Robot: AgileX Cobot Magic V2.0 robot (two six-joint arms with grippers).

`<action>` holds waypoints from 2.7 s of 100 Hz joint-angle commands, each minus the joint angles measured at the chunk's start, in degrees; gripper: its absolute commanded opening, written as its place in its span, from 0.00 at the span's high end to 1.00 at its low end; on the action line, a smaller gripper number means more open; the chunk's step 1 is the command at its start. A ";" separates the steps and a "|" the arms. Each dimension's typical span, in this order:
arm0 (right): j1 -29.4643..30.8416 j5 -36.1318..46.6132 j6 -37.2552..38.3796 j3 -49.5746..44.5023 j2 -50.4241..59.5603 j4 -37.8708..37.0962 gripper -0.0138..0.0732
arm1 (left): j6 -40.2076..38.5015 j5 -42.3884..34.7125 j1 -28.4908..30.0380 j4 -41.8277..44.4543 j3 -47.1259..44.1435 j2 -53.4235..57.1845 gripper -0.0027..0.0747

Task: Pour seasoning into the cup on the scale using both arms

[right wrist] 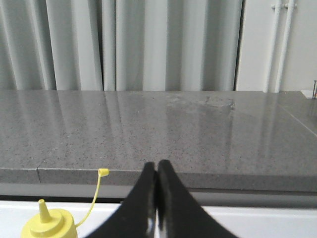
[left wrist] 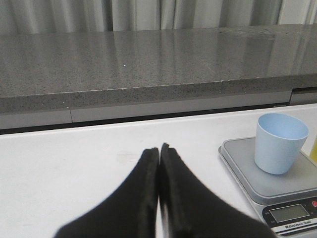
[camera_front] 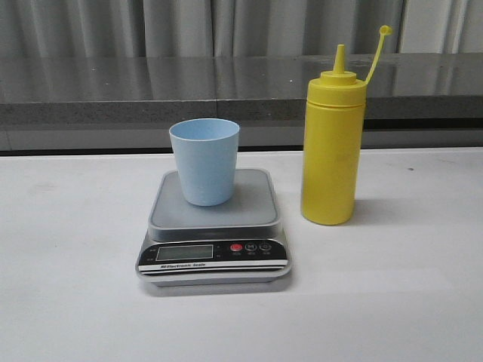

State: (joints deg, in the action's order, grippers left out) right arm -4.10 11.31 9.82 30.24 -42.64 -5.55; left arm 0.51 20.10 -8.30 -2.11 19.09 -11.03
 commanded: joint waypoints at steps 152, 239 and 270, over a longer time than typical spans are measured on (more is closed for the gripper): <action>-12.06 34.10 1.35 -7.19 -38.87 -7.85 0.11 | -0.15 -4.39 0.03 -0.53 1.54 -0.48 0.99; -12.06 46.80 1.35 4.55 -59.22 -10.35 0.11 | -0.15 -4.39 0.03 -0.53 1.54 -0.48 0.99; -12.06 46.86 1.35 8.74 -62.76 -10.40 0.11 | -0.15 -4.39 0.03 -0.53 1.54 -0.48 0.99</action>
State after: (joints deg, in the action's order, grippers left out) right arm -16.07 53.65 11.18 37.38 -107.28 -15.72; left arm 0.51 20.10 -8.30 -2.19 19.09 -11.03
